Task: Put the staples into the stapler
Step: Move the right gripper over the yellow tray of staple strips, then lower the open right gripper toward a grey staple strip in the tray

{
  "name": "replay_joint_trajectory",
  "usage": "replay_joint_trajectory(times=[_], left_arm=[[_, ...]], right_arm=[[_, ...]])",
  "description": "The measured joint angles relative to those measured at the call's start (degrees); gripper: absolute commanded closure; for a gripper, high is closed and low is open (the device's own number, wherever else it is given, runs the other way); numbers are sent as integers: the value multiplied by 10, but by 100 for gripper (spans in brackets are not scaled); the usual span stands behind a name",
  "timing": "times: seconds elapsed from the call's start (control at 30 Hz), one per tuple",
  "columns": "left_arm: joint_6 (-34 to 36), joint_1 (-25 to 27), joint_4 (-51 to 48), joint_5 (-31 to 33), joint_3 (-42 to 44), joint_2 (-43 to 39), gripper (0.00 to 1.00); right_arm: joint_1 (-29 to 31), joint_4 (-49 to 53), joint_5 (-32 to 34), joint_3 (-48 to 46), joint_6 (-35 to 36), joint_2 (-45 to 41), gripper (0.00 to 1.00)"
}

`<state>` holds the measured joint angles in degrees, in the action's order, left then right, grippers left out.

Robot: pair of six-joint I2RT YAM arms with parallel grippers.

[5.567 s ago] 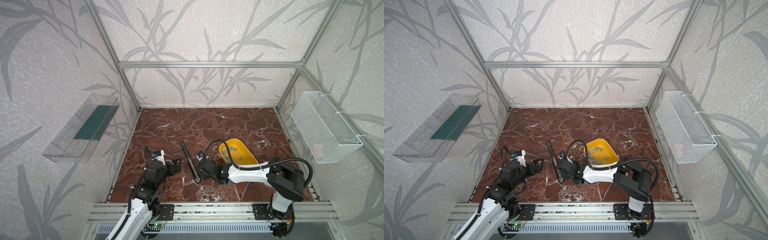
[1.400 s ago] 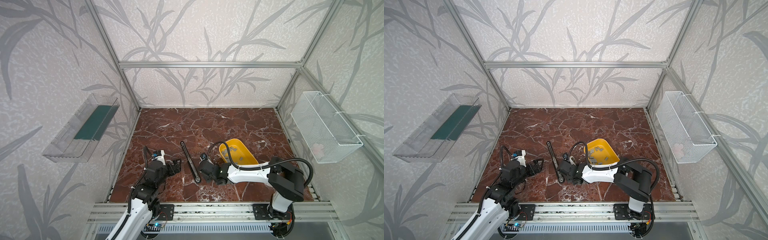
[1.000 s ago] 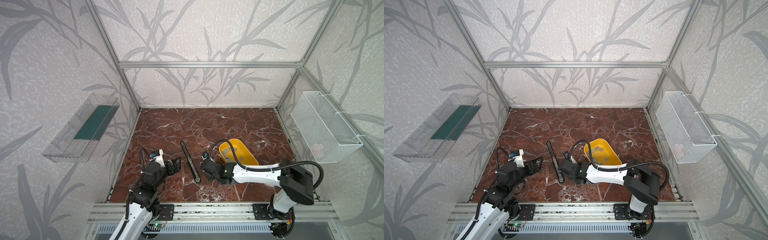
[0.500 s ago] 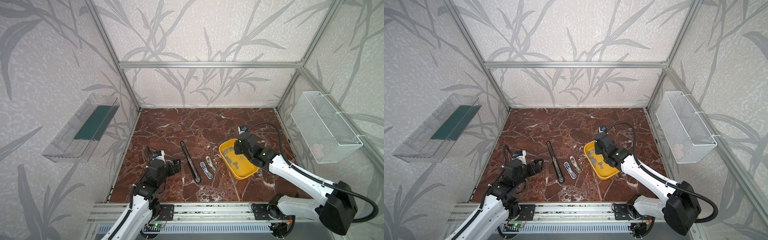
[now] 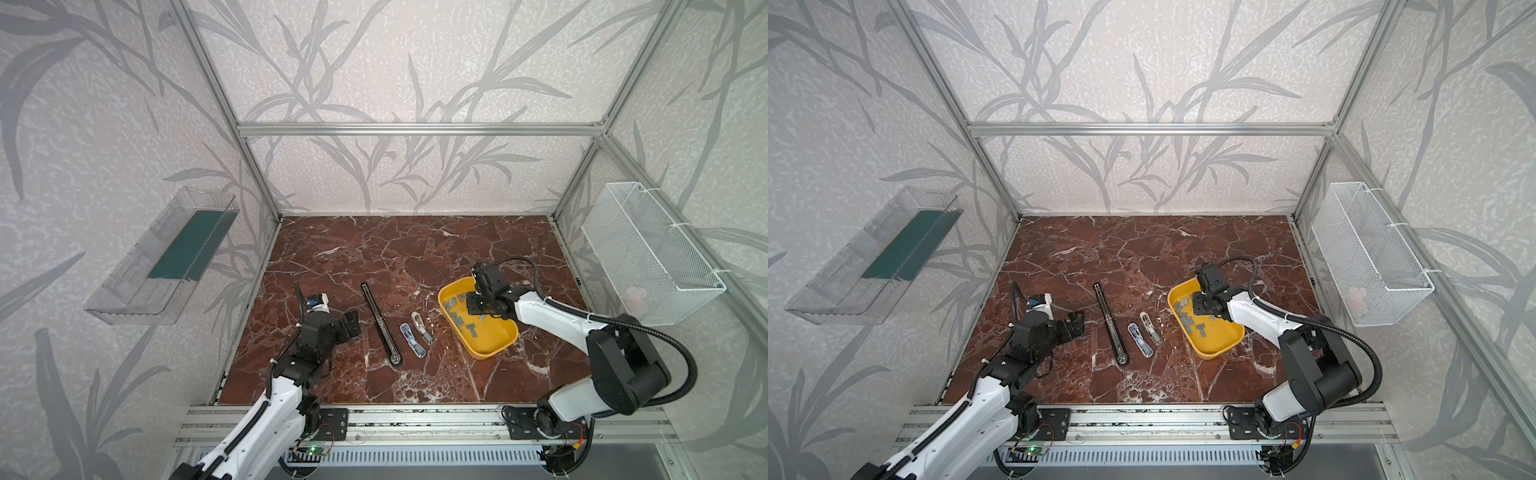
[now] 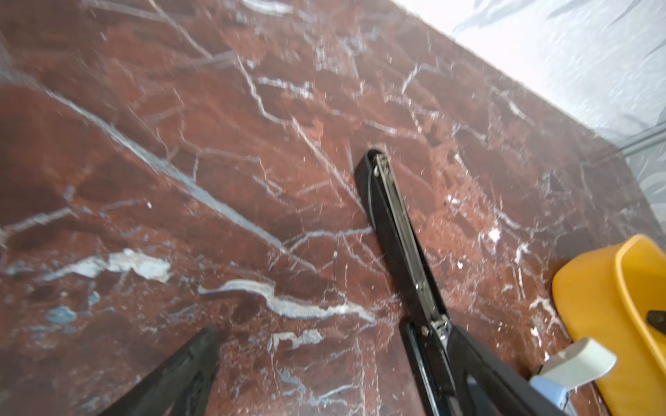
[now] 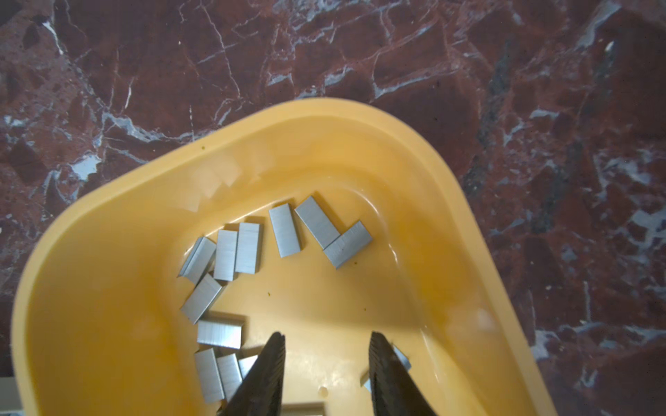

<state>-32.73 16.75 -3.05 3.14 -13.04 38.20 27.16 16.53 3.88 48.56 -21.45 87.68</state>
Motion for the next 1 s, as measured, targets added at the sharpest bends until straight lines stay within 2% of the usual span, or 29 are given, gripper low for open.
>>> replay_joint_trajectory(times=[0.33, 0.5, 1.0], left_arm=[[-4, 0, -24, 31, 3, -70, 1], [-4, 0, -30, 35, 5, -70, 1], [-5, 0, -29, 30, 5, -30, 1]], right_arm=[[0, -1, -23, 115, 35, 112, 68], [0, 6, -18, 136, 47, 137, 77], [2, 23, 1, 149, 52, 167, 77]])
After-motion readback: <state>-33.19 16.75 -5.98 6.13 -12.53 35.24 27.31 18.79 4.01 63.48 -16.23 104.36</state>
